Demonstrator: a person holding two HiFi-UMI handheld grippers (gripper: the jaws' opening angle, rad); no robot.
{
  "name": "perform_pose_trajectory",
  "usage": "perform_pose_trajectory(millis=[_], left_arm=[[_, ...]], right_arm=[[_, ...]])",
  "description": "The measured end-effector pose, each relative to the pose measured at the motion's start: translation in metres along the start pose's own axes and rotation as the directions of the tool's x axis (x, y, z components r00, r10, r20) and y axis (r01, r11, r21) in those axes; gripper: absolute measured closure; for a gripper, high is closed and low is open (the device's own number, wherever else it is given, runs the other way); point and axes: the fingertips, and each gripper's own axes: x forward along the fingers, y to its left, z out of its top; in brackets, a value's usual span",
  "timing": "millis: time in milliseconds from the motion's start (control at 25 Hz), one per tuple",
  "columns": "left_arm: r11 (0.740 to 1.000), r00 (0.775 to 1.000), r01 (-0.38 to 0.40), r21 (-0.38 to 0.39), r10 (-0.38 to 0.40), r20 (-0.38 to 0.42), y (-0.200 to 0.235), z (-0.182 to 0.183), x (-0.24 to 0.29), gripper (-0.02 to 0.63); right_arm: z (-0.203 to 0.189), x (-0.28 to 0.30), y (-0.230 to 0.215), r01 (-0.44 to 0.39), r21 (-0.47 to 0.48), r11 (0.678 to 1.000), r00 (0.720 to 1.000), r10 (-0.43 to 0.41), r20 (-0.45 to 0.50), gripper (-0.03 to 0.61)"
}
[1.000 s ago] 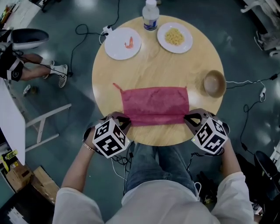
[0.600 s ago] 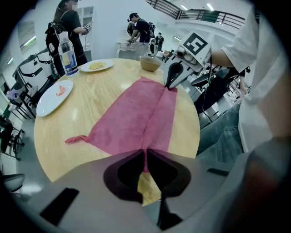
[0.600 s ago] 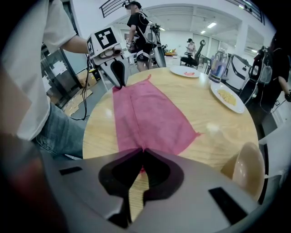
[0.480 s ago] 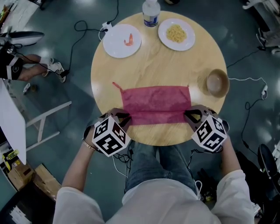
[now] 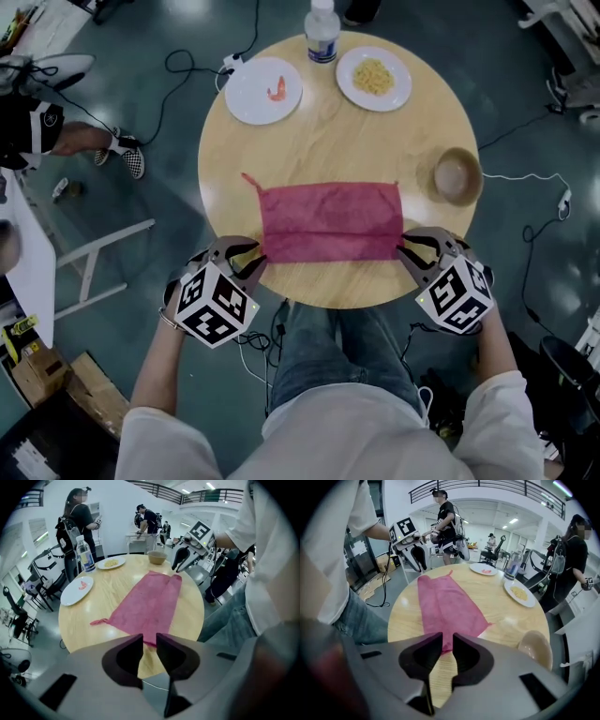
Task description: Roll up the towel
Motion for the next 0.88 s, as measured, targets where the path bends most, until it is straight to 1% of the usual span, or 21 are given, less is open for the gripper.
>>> perform_pose_trajectory(millis=[120, 280, 440, 520, 640, 800, 840, 880], left_arm=[[0.996, 1.000, 0.003, 0.092, -0.004, 0.006, -0.024, 0.008, 0.006, 0.526], [0.982, 0.999, -0.023, 0.187, 0.027, -0.018, -0.041, 0.009, 0.028, 0.529], [0.968, 0.995, -0.069, 0.243, 0.083, -0.047, -0.037, 0.005, 0.045, 0.529], [0.961, 0.993, -0.078, 0.264, 0.097, -0.061, -0.035, 0.002, 0.051, 0.529], [0.959, 0.993, -0.076, 0.272, 0.097, -0.068, -0.035, -0.002, 0.055, 0.532], [0.971, 0.994, -0.073, 0.227, 0.089, -0.059, -0.036, -0.003, 0.055, 0.548], [0.972, 0.994, -0.080, 0.222, 0.095, -0.058, -0.037, -0.003, 0.055, 0.560], [0.971, 0.993, -0.085, 0.222, 0.101, -0.059, -0.037, -0.003, 0.055, 0.591]], right_arm=[[-0.001, -0.003, 0.015, -0.012, -0.032, 0.999, 1.000, 0.012, 0.006, 0.508], [-0.006, 0.009, 0.035, -0.029, -0.102, 0.994, 0.999, 0.028, -0.017, 0.508], [-0.011, 0.022, 0.038, -0.033, -0.145, 0.989, 0.999, 0.027, -0.046, 0.508], [-0.016, 0.029, 0.037, -0.031, -0.169, 0.985, 0.998, 0.021, -0.061, 0.508], [-0.019, 0.035, 0.036, -0.017, -0.194, 0.981, 0.998, 0.006, -0.058, 0.512], [-0.019, 0.034, 0.035, -0.013, -0.186, 0.982, 0.999, 0.003, -0.054, 0.539], [-0.019, 0.034, 0.035, -0.013, -0.184, 0.983, 0.999, 0.003, -0.054, 0.545], [-0.020, 0.033, 0.036, -0.014, -0.183, 0.983, 0.998, 0.004, -0.056, 0.551]])
